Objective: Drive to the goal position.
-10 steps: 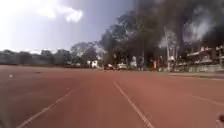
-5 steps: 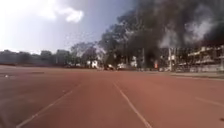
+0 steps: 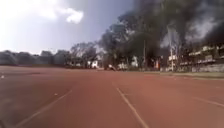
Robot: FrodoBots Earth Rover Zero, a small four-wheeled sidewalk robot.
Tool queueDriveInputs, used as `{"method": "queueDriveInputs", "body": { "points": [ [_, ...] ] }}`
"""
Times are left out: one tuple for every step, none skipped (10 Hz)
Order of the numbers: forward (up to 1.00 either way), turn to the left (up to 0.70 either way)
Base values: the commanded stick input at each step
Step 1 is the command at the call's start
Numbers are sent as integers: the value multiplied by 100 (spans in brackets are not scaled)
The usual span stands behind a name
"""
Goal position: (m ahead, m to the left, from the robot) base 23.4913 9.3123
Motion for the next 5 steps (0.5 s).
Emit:
{"method": "queueDriveInputs", "body": {
  "points": [
    [70, 0],
    [70, 0],
    [70, 0],
    [70, 0],
    [70, 0]
  ]
}}
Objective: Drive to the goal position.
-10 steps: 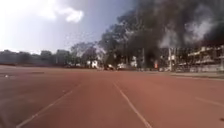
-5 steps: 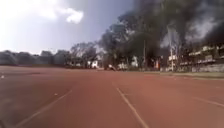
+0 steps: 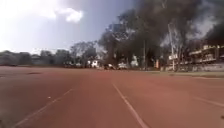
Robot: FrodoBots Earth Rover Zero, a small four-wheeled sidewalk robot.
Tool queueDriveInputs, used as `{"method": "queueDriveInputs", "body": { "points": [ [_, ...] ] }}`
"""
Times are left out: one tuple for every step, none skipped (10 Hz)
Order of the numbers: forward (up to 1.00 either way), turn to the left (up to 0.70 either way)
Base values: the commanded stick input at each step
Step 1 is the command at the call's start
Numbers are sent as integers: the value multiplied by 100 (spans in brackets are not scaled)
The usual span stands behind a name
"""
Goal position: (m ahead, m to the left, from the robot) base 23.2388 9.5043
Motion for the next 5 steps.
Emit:
{"method": "queueDriveInputs", "body": {
  "points": [
    [70, 0],
    [70, 0],
    [70, 0],
    [70, 0],
    [70, 0]
  ]
}}
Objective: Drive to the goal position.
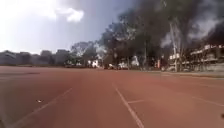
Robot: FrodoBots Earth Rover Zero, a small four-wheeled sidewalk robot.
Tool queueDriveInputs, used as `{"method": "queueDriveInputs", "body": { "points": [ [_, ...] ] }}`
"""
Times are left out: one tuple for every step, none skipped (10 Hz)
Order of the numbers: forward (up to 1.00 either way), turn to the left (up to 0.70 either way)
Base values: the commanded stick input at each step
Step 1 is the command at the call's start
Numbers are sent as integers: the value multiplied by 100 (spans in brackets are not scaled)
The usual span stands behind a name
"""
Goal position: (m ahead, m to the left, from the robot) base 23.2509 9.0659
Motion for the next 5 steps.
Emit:
{"method": "queueDriveInputs", "body": {
  "points": [
    [70, 0],
    [70, 0],
    [70, 0],
    [70, 0],
    [70, 0]
  ]
}}
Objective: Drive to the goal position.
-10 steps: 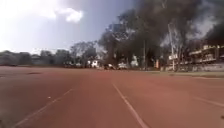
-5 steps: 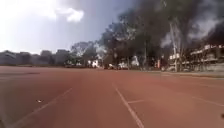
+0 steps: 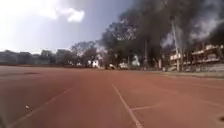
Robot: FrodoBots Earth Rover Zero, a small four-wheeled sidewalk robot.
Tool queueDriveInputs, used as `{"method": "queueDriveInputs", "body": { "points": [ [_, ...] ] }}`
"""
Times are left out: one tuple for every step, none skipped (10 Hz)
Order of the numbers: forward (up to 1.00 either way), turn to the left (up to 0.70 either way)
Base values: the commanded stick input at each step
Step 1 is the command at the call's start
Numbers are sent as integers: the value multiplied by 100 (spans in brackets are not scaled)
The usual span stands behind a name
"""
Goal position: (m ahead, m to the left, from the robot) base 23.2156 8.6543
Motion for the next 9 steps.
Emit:
{"method": "queueDriveInputs", "body": {
  "points": [
    [70, 0],
    [70, 0],
    [70, 0],
    [70, 0],
    [70, 0],
    [70, 0],
    [70, 0],
    [70, 0],
    [70, 0]
  ]
}}
